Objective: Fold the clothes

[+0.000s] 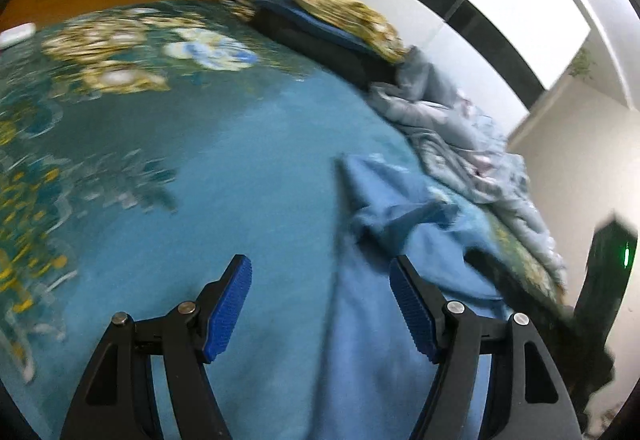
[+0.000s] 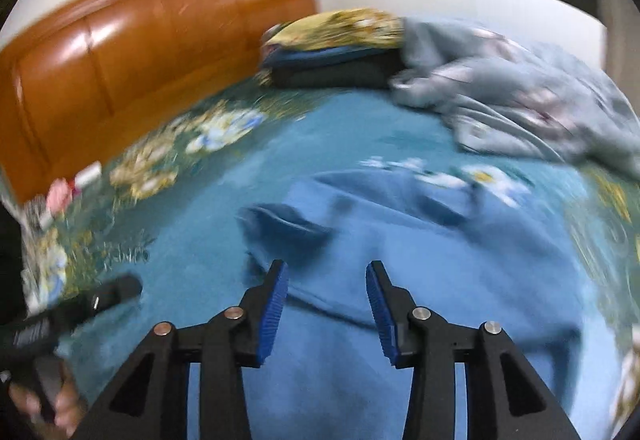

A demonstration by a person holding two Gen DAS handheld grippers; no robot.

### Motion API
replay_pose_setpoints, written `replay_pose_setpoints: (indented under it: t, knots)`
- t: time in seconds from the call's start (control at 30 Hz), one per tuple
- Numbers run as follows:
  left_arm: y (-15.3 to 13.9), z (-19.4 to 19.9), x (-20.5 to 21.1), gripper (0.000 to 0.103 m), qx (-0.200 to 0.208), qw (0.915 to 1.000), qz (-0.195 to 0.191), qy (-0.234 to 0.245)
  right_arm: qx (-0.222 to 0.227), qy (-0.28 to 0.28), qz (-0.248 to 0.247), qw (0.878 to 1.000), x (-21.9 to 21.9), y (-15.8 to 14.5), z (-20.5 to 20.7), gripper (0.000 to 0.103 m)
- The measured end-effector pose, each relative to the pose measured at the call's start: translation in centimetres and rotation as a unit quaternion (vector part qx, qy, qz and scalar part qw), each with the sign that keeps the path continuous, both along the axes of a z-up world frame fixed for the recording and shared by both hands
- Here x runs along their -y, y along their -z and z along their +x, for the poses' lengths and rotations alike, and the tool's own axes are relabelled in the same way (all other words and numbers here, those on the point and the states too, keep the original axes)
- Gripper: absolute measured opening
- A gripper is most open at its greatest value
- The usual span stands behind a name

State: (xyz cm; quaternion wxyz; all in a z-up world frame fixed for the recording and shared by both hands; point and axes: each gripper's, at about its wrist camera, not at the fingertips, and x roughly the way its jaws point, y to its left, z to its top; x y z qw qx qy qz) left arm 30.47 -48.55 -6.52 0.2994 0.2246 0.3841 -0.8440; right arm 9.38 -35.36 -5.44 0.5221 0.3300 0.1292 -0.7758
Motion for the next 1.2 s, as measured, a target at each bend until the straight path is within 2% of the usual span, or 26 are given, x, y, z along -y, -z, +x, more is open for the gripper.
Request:
replay_pose_setpoints:
  t: [0.13, 0.27, 0.33, 0.43, 0.47, 0.5, 0.57, 0.63, 0.73, 0.77, 0.87, 0.97, 1.03, 1.07, 1.13, 1.17, 1.2]
  knots:
    - [-1.6, -4.3, -0.3, 0.073, -0.009, 0.9971, -0.036, 0.067, 0.034, 0.07, -0.025, 0.997, -5.7, 0.1, -2.5, 0.048]
    - [-2.1, -9.6, -1.0, 0.073, 0.043, 0.9841, -0.111, 0.132, 0.075, 0.12, -0.053, 0.989, -9.5, 0.5, -4.5, 0.048]
    - [-1.7, -11.6, -1.0, 0.073, 0.068, 0.9769, -0.13, 0.156, 0.084, 0.126, -0.062, 0.987, -10.1, 0.7, -5.3, 0.048]
    - [-0.9, -13.8, -0.1, 0.069, 0.102, 0.9717, -0.143, 0.158, 0.086, 0.13, -0.069, 0.985, -10.3, 0.9, -6.2, 0.048]
    - [-0.6, -14.4, 0.3, 0.053, 0.109, 0.9716, -0.139, 0.158, 0.086, 0.131, -0.071, 0.985, -10.3, 1.0, -6.5, 0.048]
    - [-0.3, -14.9, 0.7, 0.029, 0.115, 0.9723, -0.129, 0.158, 0.088, 0.133, -0.072, 0.985, -10.4, 1.2, -6.8, 0.048]
    - [0.1, -15.3, 1.6, 0.003, 0.115, 0.9749, -0.103, 0.16, 0.094, 0.139, -0.072, 0.983, -10.7, 1.6, -7.6, 0.048]
    - [-0.3, -14.7, 2.5, 0.003, 0.084, 0.9817, -0.088, 0.146, 0.094, 0.147, -0.066, 0.982, -10.9, 1.9, -8.5, 0.048]
    - [-1.0, -13.0, 4.3, 0.003, 0.02, 0.9916, -0.054, 0.115, 0.069, 0.164, -0.05, 0.983, -11.7, 1.8, -9.7, 0.048]
    - [-0.8, -12.5, 4.9, 0.003, 0.01, 0.9936, -0.04, 0.105, 0.054, 0.17, -0.036, 0.983, -11.9, 1.8, -10.2, 0.048]
    - [1.1, -11.9, 6.1, 0.003, 0.018, 0.9957, -0.001, 0.091, 0.016, 0.186, 0.029, 0.982, -11.9, 2.5, -11.9, 0.048]
    - [3.3, -11.6, 6.8, 0.003, 0.023, 0.9948, 0.041, 0.09, 0.036, 0.174, 0.033, 0.984, -11.8, 2.6, -13.4, 0.048]
    - [3.9, -11.3, 7.3, 0.004, 0.011, 0.9939, 0.063, 0.089, 0.056, 0.159, 0.022, 0.985, -11.4, 2.1, -14.3, 0.048]
    - [4.0, -11.1, 7.5, 0.008, 0.003, 0.9933, 0.073, 0.089, 0.065, 0.148, 0.011, 0.987, -10.8, 1.8, -14.8, 0.048]
    - [4.2, -11.0, 8.0, 0.024, -0.008, 0.9919, 0.09, 0.089, 0.082, 0.139, 0.011, 0.987, -9.1, 1.6, -15.9, 0.049]
    - [4.1, -11.2, 8.1, 0.037, -0.003, 0.992, 0.09, 0.089, 0.089, 0.138, 0.013, 0.986, -8.2, 1.7, -16.5, 0.049]
    - [4.0, -11.5, 8.2, 0.04, 0.004, 0.9924, 0.085, 0.089, 0.095, 0.14, 0.017, 0.985, -7.4, 1.8, -17.0, 0.048]
